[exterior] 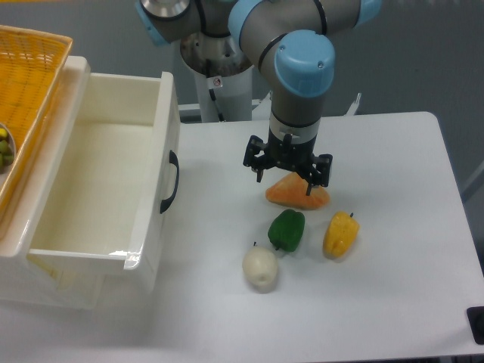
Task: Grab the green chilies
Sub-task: 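Lower the open gripper toward the green bell pepper, then position the gripper around the green bell pepper and close on it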
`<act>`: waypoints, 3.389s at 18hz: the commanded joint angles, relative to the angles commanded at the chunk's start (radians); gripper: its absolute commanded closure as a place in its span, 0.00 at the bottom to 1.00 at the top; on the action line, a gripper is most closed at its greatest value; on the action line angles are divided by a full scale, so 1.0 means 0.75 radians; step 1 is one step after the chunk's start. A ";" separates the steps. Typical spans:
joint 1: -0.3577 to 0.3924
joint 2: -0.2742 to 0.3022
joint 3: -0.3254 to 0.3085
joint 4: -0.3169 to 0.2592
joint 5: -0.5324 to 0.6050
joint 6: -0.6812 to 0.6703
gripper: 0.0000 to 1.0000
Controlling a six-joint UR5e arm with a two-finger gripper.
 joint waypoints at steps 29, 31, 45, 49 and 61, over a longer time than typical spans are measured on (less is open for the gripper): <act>-0.049 -0.164 -0.143 0.215 0.002 -0.037 0.00; -0.039 -0.190 -0.141 0.217 0.002 -0.035 0.00; -0.010 -0.301 -0.131 0.290 0.012 0.264 0.00; 0.000 -0.313 -0.129 0.319 0.012 0.264 0.00; -0.002 -0.342 -0.143 0.319 0.010 0.264 0.00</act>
